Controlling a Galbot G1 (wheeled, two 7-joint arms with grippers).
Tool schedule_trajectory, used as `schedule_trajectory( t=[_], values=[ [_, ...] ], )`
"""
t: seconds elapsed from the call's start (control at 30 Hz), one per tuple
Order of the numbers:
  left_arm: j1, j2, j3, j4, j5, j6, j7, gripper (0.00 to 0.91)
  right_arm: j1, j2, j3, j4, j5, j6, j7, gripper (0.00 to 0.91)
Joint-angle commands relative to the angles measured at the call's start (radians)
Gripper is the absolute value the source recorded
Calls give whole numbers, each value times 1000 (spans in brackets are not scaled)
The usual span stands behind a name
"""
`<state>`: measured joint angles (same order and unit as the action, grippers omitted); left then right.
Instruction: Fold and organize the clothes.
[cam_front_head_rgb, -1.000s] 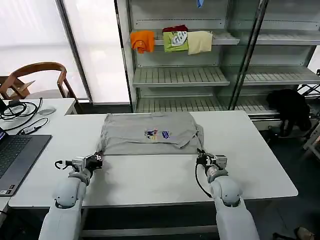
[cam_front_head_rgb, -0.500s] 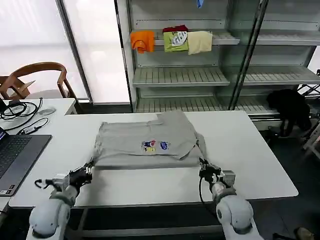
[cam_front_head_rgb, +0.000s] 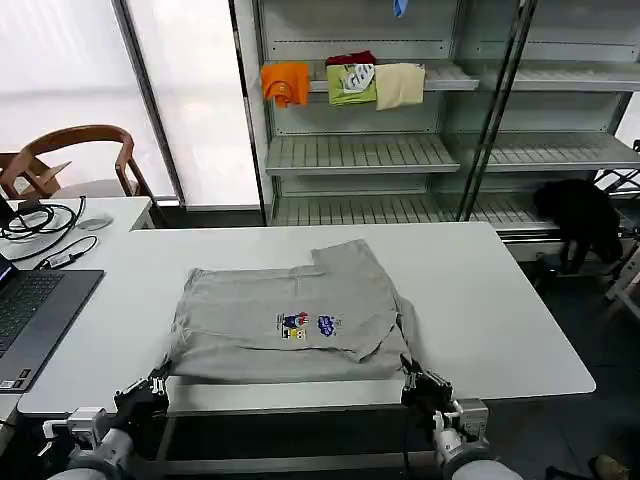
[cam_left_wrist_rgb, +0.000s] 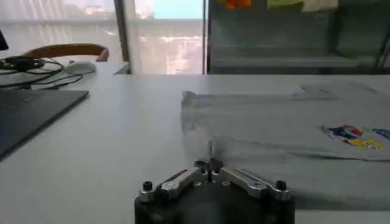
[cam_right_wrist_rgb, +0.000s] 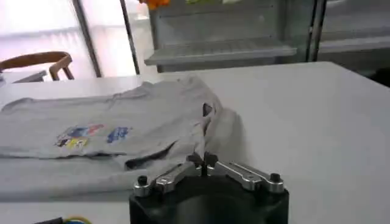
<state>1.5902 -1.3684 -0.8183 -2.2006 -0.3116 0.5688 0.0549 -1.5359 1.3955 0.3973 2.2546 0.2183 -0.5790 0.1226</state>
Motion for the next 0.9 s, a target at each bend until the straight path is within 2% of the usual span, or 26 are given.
schedule_trajectory(
  t=[0.03,0.17,0.27,0.37,0.4,0.47,0.5,0.57,0.6,0.63,0.73,0.9],
  values=[
    [60,-15,-19,-57,-21,-15,-54,907,-64,56,0,50,-73,1,2,907],
    [1,-26,-64,-89,15,-25,-65,907,3,81,14,116,-116,24,15,907],
    [-82,-16,-97,-73,77,-30,-42,907,125,94,20,128,-215,9,-13,907],
    [-200,20,-99,-14,96,-34,17,907,276,85,12,82,-223,0,-56,907],
    [-234,36,-87,22,92,-33,45,907,342,82,2,37,-219,-1,-83,907],
    [-324,56,-58,68,88,-10,102,907,460,89,-18,-49,-208,-3,-94,907],
    [-380,70,-33,117,78,4,122,907,551,103,-29,-157,-179,-5,-110,907],
    [-461,80,8,194,64,8,118,907,635,118,-40,-255,-173,-5,-114,907],
    [-526,87,43,263,72,8,117,907,722,146,-46,-390,-179,-4,-123,907],
    [-574,95,73,312,67,8,115,907,730,150,-46,-403,-180,-4,-128,907],
    [-685,115,142,454,79,8,131,907,879,225,-31,-666,-190,-3,-130,907],
    [-820,128,220,666,187,8,169,907,1057,263,19,-1021,-301,2,-135,907]
  ],
)
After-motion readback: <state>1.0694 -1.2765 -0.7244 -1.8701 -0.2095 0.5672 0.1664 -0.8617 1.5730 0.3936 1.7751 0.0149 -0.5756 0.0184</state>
